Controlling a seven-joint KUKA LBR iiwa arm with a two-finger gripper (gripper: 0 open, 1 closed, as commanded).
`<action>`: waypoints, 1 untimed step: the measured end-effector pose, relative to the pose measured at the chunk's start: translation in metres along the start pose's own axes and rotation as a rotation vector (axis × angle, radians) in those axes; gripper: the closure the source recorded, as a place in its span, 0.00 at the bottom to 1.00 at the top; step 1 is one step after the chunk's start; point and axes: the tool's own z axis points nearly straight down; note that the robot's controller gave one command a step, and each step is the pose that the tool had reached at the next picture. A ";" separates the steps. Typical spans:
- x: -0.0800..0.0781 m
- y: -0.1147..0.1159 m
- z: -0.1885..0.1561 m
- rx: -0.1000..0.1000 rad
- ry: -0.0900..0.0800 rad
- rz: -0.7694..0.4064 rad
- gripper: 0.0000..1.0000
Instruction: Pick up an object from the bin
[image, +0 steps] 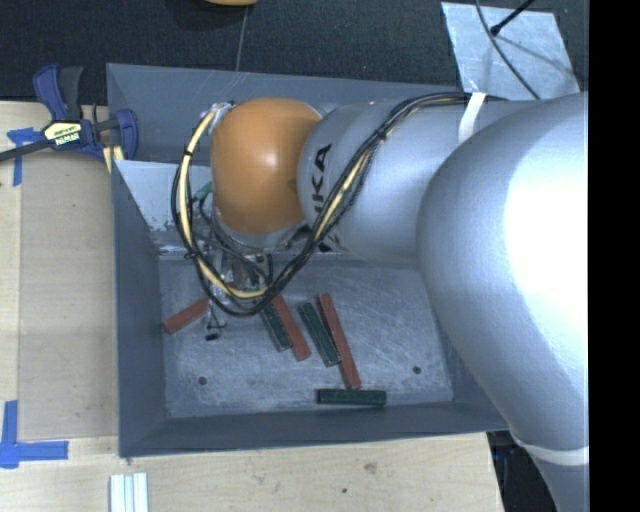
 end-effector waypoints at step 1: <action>-0.005 -0.001 0.007 -0.003 -0.013 -0.167 0.00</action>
Offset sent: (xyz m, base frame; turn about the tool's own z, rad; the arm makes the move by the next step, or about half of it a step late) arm 0.0109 -0.0169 -0.0566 -0.2477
